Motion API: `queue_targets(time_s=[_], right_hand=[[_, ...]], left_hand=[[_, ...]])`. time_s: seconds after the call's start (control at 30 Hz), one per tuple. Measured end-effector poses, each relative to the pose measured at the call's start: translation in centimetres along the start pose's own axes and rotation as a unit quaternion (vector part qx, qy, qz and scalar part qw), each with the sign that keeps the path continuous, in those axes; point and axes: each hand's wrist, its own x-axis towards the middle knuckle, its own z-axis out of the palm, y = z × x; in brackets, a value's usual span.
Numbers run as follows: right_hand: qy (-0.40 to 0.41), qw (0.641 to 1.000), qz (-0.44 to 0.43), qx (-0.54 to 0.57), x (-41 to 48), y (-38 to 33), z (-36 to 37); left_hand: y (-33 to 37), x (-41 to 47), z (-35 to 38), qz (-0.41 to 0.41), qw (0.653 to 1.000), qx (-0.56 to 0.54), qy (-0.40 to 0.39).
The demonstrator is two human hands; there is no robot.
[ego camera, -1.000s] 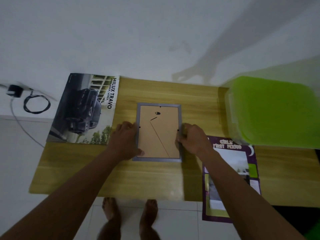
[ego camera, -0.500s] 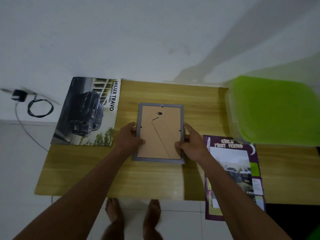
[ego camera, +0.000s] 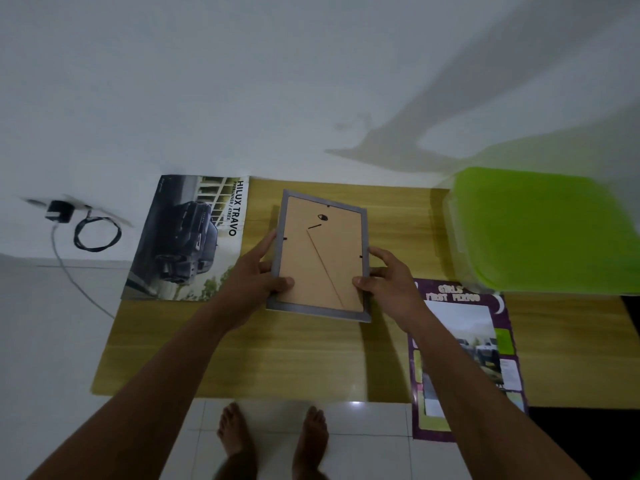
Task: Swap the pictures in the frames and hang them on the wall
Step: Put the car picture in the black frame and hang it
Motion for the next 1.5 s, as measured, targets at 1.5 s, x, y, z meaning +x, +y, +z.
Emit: queue_targets(time_s=[1.5], right_hand=[[0.184, 0.93, -0.257, 0.186, -18.6, -22.7, -4.3]], left_hand=[[23.5, -14.9, -0.4, 0.28, 0.95, 0.106, -0.093]])
